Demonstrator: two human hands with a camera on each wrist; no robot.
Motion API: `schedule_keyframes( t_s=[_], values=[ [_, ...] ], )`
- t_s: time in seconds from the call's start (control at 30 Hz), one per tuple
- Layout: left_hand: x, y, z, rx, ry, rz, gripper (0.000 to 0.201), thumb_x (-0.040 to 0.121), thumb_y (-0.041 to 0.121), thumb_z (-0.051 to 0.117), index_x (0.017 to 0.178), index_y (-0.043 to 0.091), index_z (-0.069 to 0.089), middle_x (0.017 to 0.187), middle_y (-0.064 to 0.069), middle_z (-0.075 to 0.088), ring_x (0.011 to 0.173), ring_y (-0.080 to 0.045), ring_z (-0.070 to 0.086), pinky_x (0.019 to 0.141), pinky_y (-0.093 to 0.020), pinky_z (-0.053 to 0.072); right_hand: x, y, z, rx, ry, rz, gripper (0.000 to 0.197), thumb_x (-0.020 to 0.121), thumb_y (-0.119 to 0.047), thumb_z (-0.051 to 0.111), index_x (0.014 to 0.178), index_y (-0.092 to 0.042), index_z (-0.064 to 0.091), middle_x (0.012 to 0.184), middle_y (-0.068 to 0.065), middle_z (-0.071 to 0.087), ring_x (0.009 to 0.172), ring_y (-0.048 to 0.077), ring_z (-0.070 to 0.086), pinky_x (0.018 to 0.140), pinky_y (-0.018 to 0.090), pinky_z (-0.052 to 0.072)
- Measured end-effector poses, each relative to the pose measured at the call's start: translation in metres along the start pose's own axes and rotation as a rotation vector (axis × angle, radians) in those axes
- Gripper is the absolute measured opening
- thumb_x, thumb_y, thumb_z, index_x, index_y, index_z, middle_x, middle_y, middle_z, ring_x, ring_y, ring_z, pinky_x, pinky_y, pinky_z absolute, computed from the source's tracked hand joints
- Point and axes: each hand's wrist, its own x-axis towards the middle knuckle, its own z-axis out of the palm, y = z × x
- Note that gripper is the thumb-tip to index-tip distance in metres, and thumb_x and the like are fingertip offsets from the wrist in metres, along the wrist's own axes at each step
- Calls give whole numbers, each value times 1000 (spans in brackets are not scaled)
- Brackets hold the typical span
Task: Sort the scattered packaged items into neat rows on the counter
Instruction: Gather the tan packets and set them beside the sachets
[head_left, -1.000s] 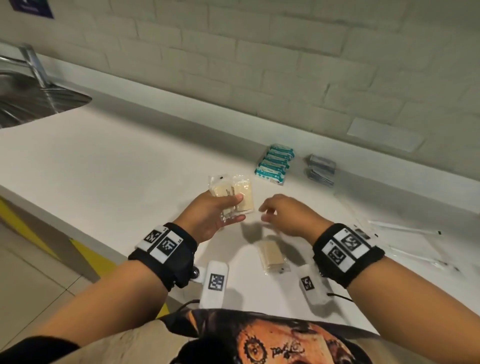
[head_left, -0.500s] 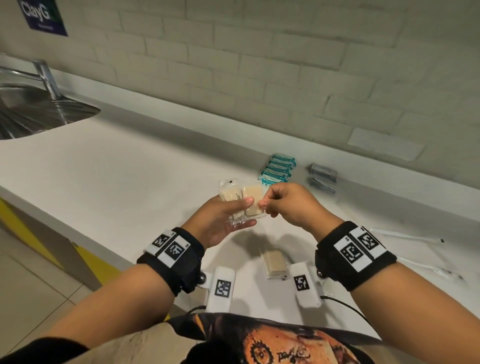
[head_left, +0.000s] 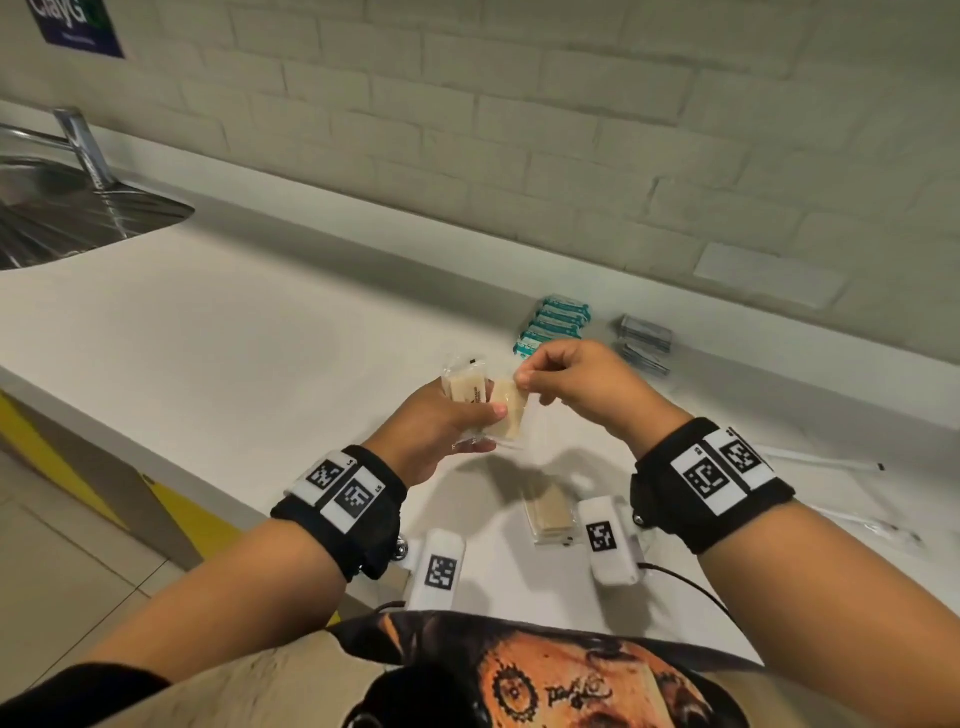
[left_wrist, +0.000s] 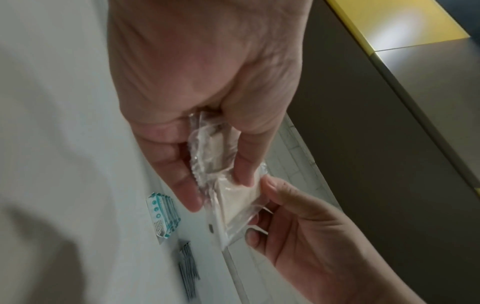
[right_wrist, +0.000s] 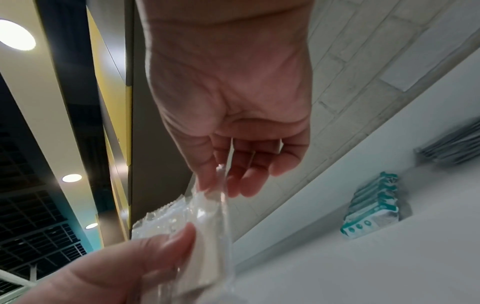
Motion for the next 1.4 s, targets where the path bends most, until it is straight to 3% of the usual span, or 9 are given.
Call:
schedule_keyframes(
  t_s=[0.2,0.3,0.4,0.53,0.77,1.0,1.13,1.27,1.4],
  values=[
    [-2,-4,-2,-35,-18,-51,17,86,4,65,101,12,61,88,-6,65,81,-20,67,77,-35,56,7,-2,-3,-621,38,-35,13,91,-14,54,88,-6,64,78,6,59,70,15,51,59,27,37],
    [-2,-2,-8,-173,10,-97,25,93,2,51,117,7,51,100,-13,66,90,-28,68,76,-40,58,9,14,-2,-650,-53,50,15,93,-11,45,87,-9,59,77,2,56,75,20,51,63,31,39],
    [-2,-1,-15,-266,-5,-146,37,92,-3,38,127,6,46,116,-19,67,106,-37,65,94,-51,50,4,41,7,-755,-238,123,14,96,-18,46,91,-16,59,84,-4,56,80,17,53,71,29,42],
    [-2,-6,-16,-107,37,-133,29,93,3,50,120,8,59,115,-12,70,114,-38,61,106,-55,37,-1,62,17,-838,-255,144,13,93,-29,55,102,-23,62,104,-5,63,94,17,57,82,30,43],
    [1,-2,-7,-177,35,-64,27,92,5,57,118,6,60,107,-14,68,101,-30,65,86,-39,54,1,12,14,-69,-20,66,16,82,-22,73,87,-7,71,74,-2,70,65,11,58,66,25,48],
    [3,8,-5,-201,11,-58,30,97,31,51,112,8,63,106,-13,70,93,-28,69,84,-38,57,4,9,9,-124,58,20,18,87,-16,67,70,-19,60,69,-3,62,65,13,53,64,28,44],
    [6,11,-4,-224,57,-215,49,95,52,44,94,5,57,86,-19,70,73,-28,71,68,-34,59,-1,3,1,-509,139,-326,11,93,-19,57,82,-21,56,80,-13,52,77,11,48,72,27,38],
    [6,14,0,-284,-21,-175,20,91,24,62,101,6,63,86,-12,70,70,-20,70,70,-29,60,-3,6,-3,-751,131,-547,5,88,-16,61,86,-21,64,90,-6,57,90,18,54,78,30,33],
    [11,13,-2,-273,-11,0,27,86,3,63,112,9,60,96,-9,69,83,-21,69,75,-32,58,-4,4,-1,-211,156,-200,16,87,-28,67,102,-24,66,96,-10,60,83,7,59,71,17,42]
  ],
)
